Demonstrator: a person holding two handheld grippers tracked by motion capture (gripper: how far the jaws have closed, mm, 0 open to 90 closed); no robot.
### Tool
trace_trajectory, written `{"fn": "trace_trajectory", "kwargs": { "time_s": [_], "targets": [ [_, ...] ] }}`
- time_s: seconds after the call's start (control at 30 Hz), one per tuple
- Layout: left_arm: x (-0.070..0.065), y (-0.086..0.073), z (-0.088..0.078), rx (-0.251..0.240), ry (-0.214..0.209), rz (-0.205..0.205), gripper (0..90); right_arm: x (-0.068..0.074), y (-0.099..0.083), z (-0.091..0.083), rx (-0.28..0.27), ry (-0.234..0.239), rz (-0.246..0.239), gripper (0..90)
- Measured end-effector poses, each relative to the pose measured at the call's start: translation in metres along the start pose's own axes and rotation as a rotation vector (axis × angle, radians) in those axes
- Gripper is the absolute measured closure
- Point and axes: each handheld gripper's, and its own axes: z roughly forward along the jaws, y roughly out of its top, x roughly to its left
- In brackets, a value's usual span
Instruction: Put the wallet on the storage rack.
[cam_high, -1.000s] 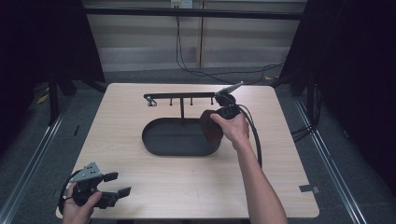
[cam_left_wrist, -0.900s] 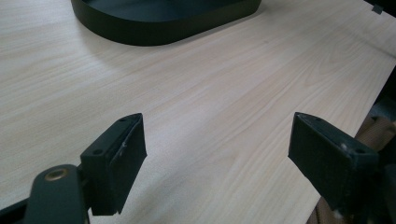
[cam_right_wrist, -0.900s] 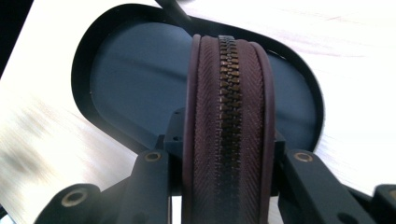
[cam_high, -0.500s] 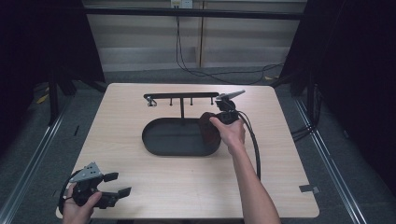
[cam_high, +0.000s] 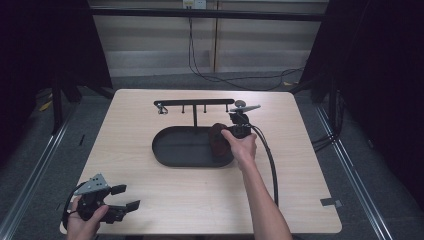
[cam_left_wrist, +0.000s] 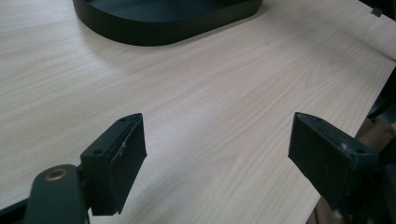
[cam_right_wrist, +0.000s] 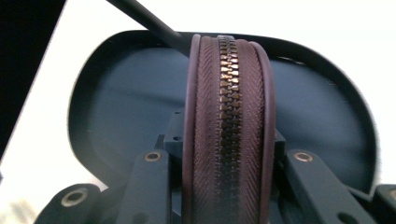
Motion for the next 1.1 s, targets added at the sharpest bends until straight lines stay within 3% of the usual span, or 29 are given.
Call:
{"fn": "trace_trajectory", "kwargs": {
  "time_s": [0.13,0.27,0.37,0.47,0.7,0.73,0.8,0.97,1.07,1.1],
  "targets": [
    [0.0,0.0,-0.001,-0.002,-0.005,-0.001,18.8,-0.006,-0.004,0.011,0.006,0.037,0.065,65.6],
    [0.001,0.0,0.0,0.003,-0.002,-0.001,18.8,-0.009,-0.006,0.014,0.004,0.054,0.08,65.3],
    [0.0,0.0,0.0,0.0,-0.002,0.001,18.8,-0.008,-0.005,0.014,0.011,0.046,0.045,62.2],
    [0.0,0.0,0.0,0.005,-0.002,0.0,18.8,-0.009,-0.004,0.013,0.015,-0.018,0.015,45.4],
    [0.0,0.0,0.001,0.007,-0.005,0.0,18.8,-0.013,-0.003,0.007,0.029,-0.059,0.019,36.6],
    [0.0,0.0,0.001,0.004,-0.005,0.0,18.8,-0.013,-0.002,0.004,0.036,-0.103,0.007,35.4],
    [0.0,0.0,0.0,0.005,-0.003,0.002,18.8,-0.014,-0.001,0.001,0.034,-0.11,0.006,34.3],
    [0.0,0.0,0.001,0.009,-0.005,0.002,18.8,-0.016,-0.002,-0.005,0.038,-0.129,-0.001,33.7],
    [0.0,0.001,0.001,0.006,-0.005,0.005,18.8,-0.016,-0.001,-0.011,0.024,-0.156,-0.004,41.1],
    [0.0,0.001,0.001,0.006,-0.004,0.005,18.8,-0.017,-0.001,-0.012,0.027,-0.171,-0.011,50.8]
  ]
}}
